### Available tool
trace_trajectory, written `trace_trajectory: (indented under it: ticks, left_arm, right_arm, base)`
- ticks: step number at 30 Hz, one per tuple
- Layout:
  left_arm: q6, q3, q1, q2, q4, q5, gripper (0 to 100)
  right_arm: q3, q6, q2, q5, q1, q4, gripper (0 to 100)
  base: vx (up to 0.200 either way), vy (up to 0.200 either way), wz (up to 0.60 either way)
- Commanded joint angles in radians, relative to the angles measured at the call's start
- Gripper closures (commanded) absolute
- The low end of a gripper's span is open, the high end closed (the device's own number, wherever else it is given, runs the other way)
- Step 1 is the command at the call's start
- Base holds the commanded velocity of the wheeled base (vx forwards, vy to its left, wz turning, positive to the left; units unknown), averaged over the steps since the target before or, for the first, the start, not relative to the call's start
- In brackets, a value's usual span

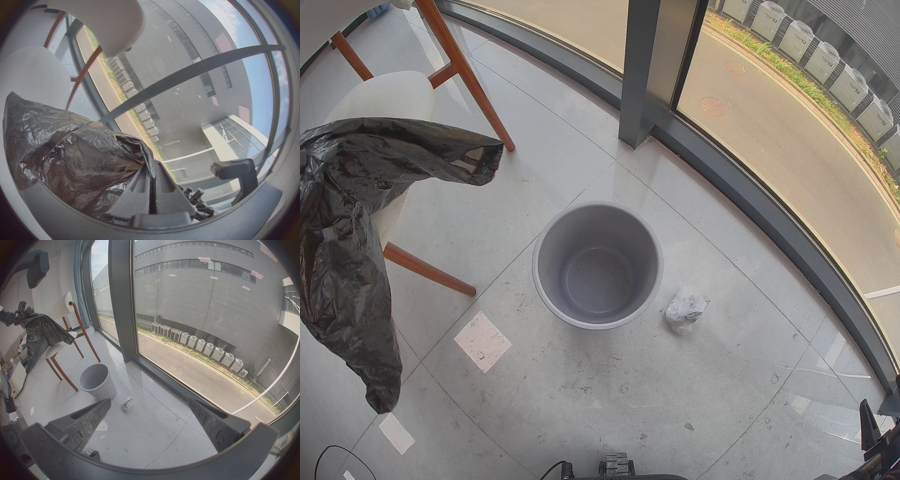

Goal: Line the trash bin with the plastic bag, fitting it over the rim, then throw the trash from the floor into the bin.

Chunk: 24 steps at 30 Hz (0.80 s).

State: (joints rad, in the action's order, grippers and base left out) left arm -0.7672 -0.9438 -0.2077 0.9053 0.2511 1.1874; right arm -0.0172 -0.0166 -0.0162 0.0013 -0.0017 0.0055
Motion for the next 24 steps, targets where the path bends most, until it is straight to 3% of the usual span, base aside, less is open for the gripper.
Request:
trace_trajectory:
  ticks: [1,7,12,24]
  left_arm:
    - [-0.007,-0.006,0.123,-0.017,0.001,0.018,100]
    - [-0.006,-0.006,0.261,-0.008,0.001,0.024,100]
    - [-0.007,-0.013,0.353,0.018,0.001,0.081,100]
    - [-0.006,-0.039,0.386,0.129,0.001,0.202,100]
  right_arm:
    - [0.016,0.0,0.016,0.0,0.0,0.001,0]
    - [0.016,0.0,0.016,0.0,0.0,0.001,0]
    - [0.016,0.001,0.016,0.0,0.0,0.001,0]
    - [0.016,0.004,0.016,-0.001,0.0,-0.001,0]
  base:
    - [0.0,0.0,0.0]
    - [0.0,0.0,0.0]
    - [0.0,0.0,0.0]
    - [0.0,0.0,0.0]
